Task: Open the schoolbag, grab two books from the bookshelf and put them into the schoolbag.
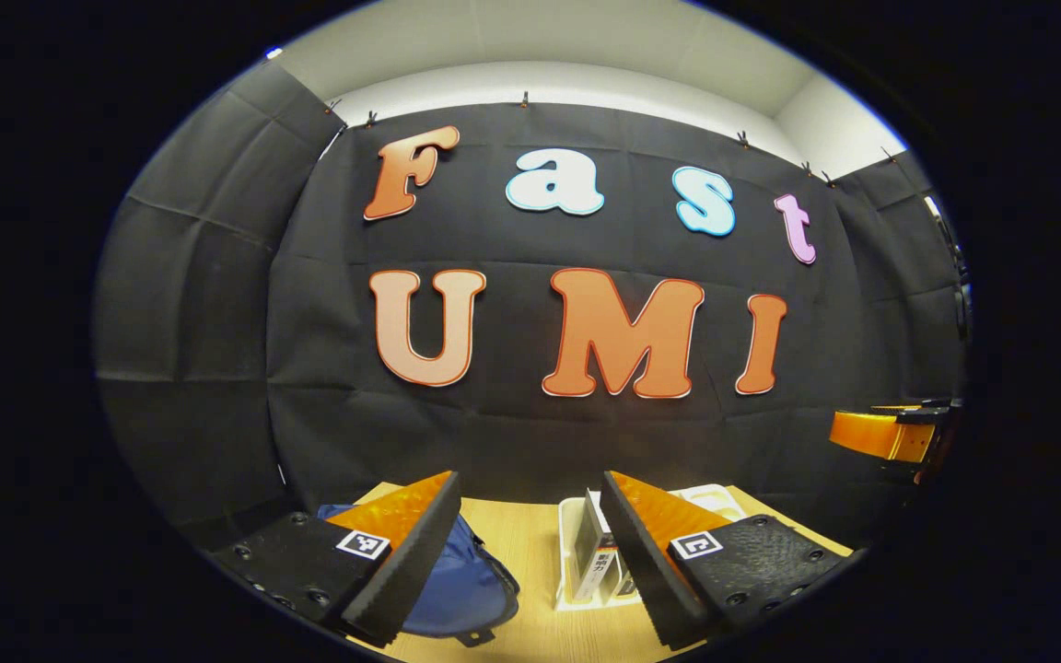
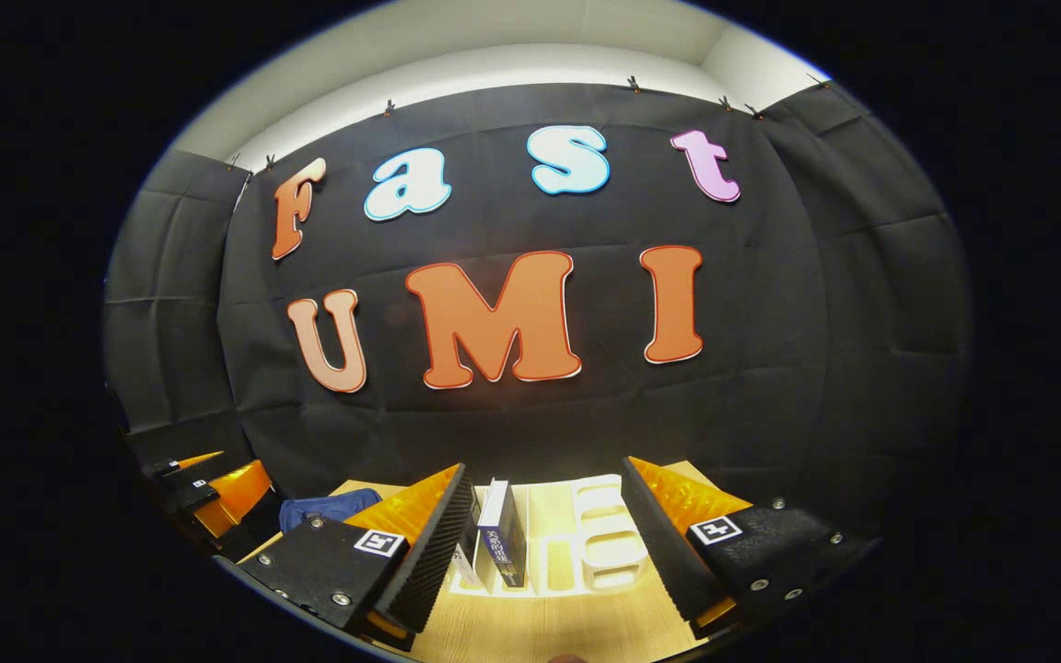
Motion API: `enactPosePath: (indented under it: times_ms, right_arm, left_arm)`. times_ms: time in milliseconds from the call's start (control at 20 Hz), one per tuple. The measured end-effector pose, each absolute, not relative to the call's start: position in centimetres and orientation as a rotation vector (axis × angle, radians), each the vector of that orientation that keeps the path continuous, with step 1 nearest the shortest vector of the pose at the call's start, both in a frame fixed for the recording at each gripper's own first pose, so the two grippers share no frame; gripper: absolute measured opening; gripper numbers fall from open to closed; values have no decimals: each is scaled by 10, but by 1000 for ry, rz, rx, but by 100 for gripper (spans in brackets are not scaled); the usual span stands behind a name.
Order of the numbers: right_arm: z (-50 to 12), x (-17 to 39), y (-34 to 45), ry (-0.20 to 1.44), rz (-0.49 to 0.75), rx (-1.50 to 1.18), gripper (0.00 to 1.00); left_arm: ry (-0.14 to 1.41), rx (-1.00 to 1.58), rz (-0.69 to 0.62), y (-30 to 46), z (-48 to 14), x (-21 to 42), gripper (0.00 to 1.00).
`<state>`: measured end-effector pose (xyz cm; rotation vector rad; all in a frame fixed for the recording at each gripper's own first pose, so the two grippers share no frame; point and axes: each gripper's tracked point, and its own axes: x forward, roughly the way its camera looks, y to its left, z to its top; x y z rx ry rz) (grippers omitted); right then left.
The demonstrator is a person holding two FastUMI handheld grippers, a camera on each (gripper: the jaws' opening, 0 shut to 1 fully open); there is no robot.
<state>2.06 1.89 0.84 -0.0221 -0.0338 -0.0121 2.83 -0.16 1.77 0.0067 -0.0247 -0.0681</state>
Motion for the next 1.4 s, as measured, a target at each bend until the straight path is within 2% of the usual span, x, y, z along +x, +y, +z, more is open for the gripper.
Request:
enactPosePath:
  times_ms: [50, 250, 300, 350, 450, 600, 650, 800, 850, 1050, 1100, 1150, 1250, 1350, 1400]
  right_arm:
    - [7, 21, 19, -31, -16, -25, 96]
    - [6, 22, 18, -19, -23, -25, 96]
    - [8, 21, 15, -28, -30, -28, 100]
    - [10, 21, 14, -34, -34, -32, 97]
    - [9, 22, 15, -27, -28, -30, 96]
    - [9, 22, 13, -26, -31, -22, 97]
    - [8, 22, 11, -24, -33, -24, 100]
    - [7, 22, 8, -19, -39, -22, 100]
    - [7, 23, 9, -17, -38, -21, 96]
    - [6, 24, 9, -19, -37, -33, 96]
    - [5, 24, 9, -17, -35, -30, 100]
    - [4, 25, 10, -13, -33, -25, 96]
    - [1, 26, 10, -2, -31, -15, 96]
    - [0, 26, 10, 7, -30, -11, 100]
    - [1, 25, 13, 3, -26, -9, 97]
  left_arm:
    - [-25, -5, -75, -3, 18, 28, 94]
    - [-13, -13, -83, -5, 18, 31, 95]
    - [-23, -13, -90, -5, 23, 30, 94]
    - [-30, -9, -91, -7, 24, 31, 94]
    - [-39, 7, -60, -1, 26, 37, 94]
    - [-24, -5, -70, -7, 22, 42, 94]
    - [-17, -12, -73, -7, 19, 41, 94]
    - [-10, -15, -69, -3, 16, 43, 94]
    - [-10, -14, -63, -2, 14, 44, 94]
    - [-6, -19, -52, 4, 11, 44, 94]
    - [-12, -14, -51, 5, 13, 44, 94]
    - [-17, -8, -51, 6, 12, 43, 94]
    - [-13, 1, -46, 10, 10, 43, 94]
    - [-13, -3, -41, 13, 10, 43, 94]
    - [-15, -8, -36, 14, 10, 44, 94]
